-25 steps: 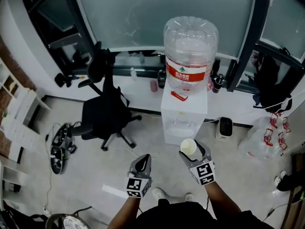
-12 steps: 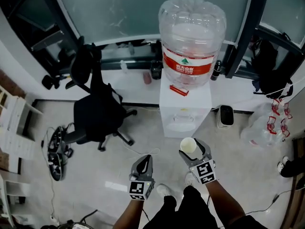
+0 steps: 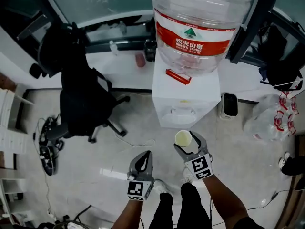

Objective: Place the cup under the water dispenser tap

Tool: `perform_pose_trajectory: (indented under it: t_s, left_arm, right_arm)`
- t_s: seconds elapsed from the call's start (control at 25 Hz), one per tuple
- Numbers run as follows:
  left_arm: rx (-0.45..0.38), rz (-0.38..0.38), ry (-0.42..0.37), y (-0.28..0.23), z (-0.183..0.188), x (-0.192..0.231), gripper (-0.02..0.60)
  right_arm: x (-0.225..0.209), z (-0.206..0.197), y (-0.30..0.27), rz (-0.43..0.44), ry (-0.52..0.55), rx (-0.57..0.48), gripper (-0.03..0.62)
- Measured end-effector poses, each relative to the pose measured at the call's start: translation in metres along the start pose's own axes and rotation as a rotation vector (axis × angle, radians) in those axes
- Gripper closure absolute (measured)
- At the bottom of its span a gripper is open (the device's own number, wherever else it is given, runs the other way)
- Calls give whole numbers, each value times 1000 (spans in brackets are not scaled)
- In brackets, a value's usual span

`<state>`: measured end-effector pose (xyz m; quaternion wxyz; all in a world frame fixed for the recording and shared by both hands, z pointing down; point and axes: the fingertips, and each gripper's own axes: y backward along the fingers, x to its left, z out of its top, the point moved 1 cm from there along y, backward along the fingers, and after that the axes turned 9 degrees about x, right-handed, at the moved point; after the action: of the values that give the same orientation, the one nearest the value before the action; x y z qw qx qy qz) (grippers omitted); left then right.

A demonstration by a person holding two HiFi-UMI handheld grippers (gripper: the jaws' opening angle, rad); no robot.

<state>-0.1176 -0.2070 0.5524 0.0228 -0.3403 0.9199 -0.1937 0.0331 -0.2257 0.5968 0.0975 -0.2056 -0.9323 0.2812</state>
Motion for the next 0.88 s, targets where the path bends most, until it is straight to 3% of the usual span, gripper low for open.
perform_pose_trajectory:
  t_s: [0.52, 0.88]
  left_arm:
    - [13, 55, 39, -88, -78, 29, 565]
    - [0, 49, 13, -126, -122, 44, 565]
  right_arm:
    - [-29, -75, -132, -34, -35, 36, 244]
    - [-48, -107, -193, -82, -33, 95, 244]
